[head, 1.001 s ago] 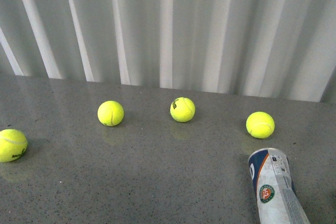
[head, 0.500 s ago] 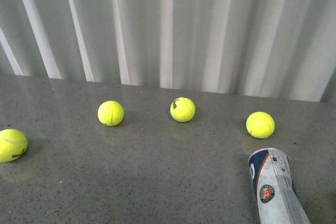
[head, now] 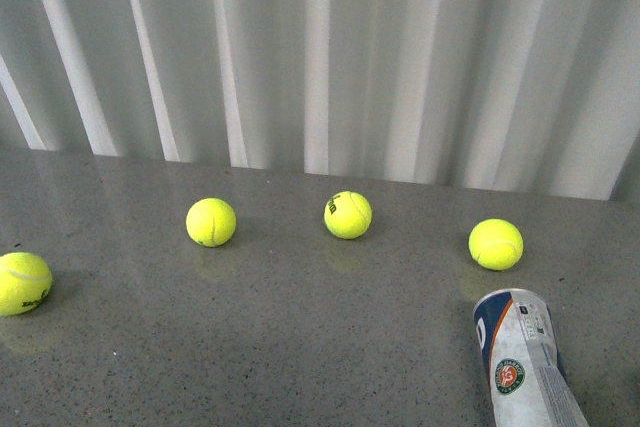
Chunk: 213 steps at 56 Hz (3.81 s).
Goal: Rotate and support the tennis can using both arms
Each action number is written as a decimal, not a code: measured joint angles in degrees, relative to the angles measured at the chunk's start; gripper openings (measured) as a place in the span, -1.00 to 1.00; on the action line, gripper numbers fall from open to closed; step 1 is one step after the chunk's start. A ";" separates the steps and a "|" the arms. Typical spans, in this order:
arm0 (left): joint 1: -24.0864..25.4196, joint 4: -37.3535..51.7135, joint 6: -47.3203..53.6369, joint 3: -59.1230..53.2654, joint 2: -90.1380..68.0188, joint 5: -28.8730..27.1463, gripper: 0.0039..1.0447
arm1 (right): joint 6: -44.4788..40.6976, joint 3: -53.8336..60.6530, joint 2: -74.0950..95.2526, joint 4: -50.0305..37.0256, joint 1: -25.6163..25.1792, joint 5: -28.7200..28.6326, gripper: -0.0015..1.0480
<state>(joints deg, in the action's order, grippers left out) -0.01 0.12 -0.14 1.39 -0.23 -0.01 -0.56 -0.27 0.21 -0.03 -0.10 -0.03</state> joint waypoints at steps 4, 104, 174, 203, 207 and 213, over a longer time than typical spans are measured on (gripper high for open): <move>0.00 0.00 0.00 0.00 0.00 0.00 0.87 | 0.00 0.00 0.00 0.00 0.00 0.00 0.86; 0.00 -0.04 0.00 0.00 0.04 -0.02 0.87 | 23.89 -43.60 98.75 11.30 9.25 -4.83 0.86; 0.00 -0.04 0.00 0.00 0.04 -0.02 0.87 | 18.67 -43.58 110.20 1.14 9.51 1.66 0.46; 0.00 -0.04 0.00 0.00 0.04 -0.02 0.87 | 17.62 -43.43 108.83 0.79 9.99 2.99 -0.37; 0.00 -0.04 0.00 0.00 0.04 -0.02 0.87 | 17.40 -43.43 108.32 1.01 10.25 3.06 -0.46; 0.00 -0.04 0.00 0.00 0.04 0.00 0.87 | 17.22 -43.43 107.51 1.46 10.80 3.15 -0.56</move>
<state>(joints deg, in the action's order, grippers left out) -0.01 0.08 -0.14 1.39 -0.19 -0.01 16.67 -43.70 107.72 1.43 10.70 3.11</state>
